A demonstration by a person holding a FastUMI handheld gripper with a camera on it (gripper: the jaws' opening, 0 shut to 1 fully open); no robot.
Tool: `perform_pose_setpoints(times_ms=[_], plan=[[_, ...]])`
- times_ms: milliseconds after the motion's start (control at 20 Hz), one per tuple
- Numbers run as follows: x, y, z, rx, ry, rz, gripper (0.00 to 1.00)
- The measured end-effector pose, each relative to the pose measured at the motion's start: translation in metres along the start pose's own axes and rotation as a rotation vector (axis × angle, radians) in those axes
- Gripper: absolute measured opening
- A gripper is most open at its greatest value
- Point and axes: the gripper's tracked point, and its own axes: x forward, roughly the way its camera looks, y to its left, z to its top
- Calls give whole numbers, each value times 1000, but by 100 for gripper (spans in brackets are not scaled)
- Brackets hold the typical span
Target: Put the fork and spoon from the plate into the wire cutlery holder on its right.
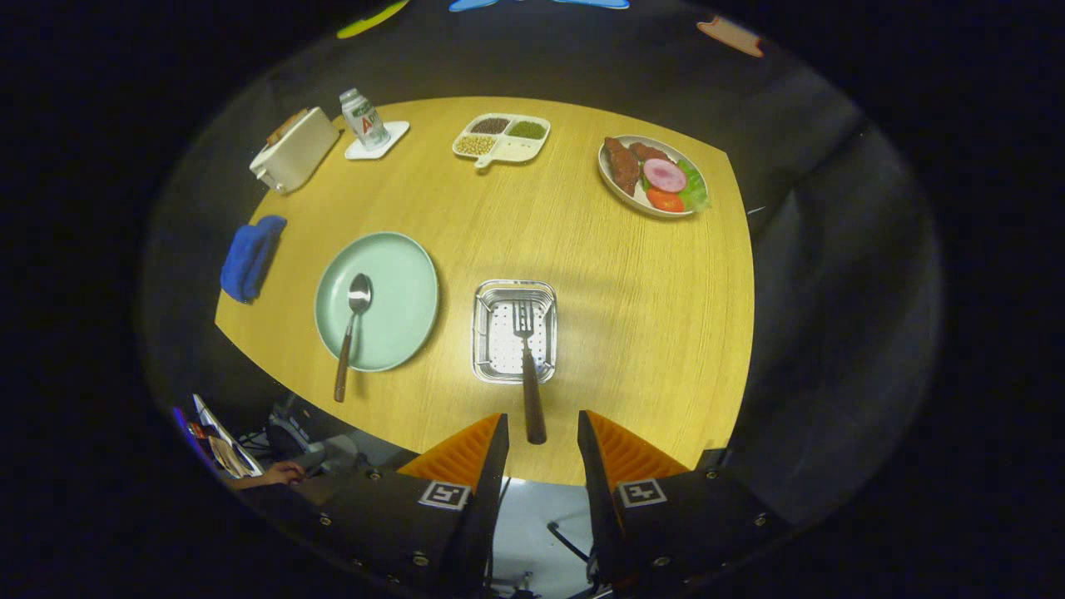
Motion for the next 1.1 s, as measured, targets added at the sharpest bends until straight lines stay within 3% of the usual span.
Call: perform_pose_setpoints(times_ms=[250,500,1100], plan=[[-24,43,-17,68,-48,112,50],[-14,96,-38,47,4,200,50],[48,194,-42,-35,113,272,50]])
